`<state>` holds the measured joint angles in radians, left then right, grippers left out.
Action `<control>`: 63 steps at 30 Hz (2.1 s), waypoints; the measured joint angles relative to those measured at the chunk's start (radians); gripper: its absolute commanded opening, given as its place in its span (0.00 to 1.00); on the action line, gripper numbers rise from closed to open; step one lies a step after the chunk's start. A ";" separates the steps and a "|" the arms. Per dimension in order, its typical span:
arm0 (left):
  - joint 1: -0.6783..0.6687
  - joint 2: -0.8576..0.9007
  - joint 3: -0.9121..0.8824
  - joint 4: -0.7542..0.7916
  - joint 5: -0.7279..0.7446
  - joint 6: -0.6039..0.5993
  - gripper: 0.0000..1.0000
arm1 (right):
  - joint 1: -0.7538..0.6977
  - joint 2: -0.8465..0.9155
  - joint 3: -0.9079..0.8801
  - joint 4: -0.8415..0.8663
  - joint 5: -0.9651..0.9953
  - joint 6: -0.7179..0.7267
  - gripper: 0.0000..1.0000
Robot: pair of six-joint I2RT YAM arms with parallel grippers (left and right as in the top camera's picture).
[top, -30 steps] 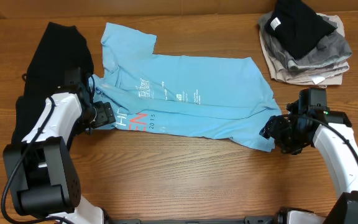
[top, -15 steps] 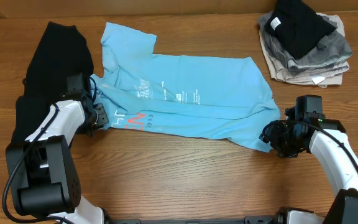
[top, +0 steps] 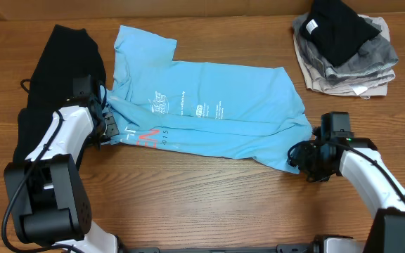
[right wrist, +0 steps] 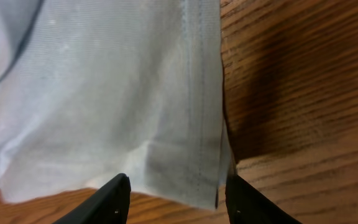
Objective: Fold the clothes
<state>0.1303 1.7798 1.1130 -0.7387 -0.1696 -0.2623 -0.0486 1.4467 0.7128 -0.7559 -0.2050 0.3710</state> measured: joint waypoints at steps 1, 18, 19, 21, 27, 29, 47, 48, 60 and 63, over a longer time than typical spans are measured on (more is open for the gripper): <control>0.000 0.000 0.000 -0.002 0.000 0.000 0.06 | 0.004 0.006 0.000 0.003 0.004 0.003 0.50; 0.000 0.000 0.002 -0.070 0.000 0.008 0.04 | 0.031 0.084 0.007 0.014 0.058 0.115 0.04; 0.000 0.000 0.003 -0.083 0.000 0.011 0.04 | 0.030 0.084 0.010 0.003 0.055 0.120 0.04; 0.000 0.000 0.010 -0.114 -0.005 0.024 0.04 | 0.024 0.091 0.019 -0.039 0.051 0.119 0.04; 0.000 0.000 0.053 -0.216 -0.060 0.036 0.04 | -0.029 0.111 0.052 -0.163 0.045 0.094 0.04; 0.000 0.000 0.069 -0.241 -0.071 0.039 0.04 | -0.044 0.113 0.069 -0.196 0.045 0.079 0.04; 0.000 0.000 0.090 -0.379 -0.116 0.091 0.21 | -0.200 0.114 0.217 -0.426 0.032 -0.072 0.20; 0.000 0.000 0.090 -0.380 -0.118 0.091 0.21 | -0.200 0.114 0.217 -0.428 0.033 -0.075 0.21; 0.000 0.000 0.119 -0.429 -0.075 0.126 1.00 | -0.200 0.114 0.282 -0.462 0.028 -0.086 0.44; 0.000 0.000 0.195 -0.497 -0.037 0.146 1.00 | -0.198 0.115 0.380 -0.475 0.013 -0.085 0.59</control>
<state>0.1303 1.7798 1.3083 -1.2362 -0.2062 -0.1158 -0.2462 1.5620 1.0931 -1.2308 -0.1917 0.2855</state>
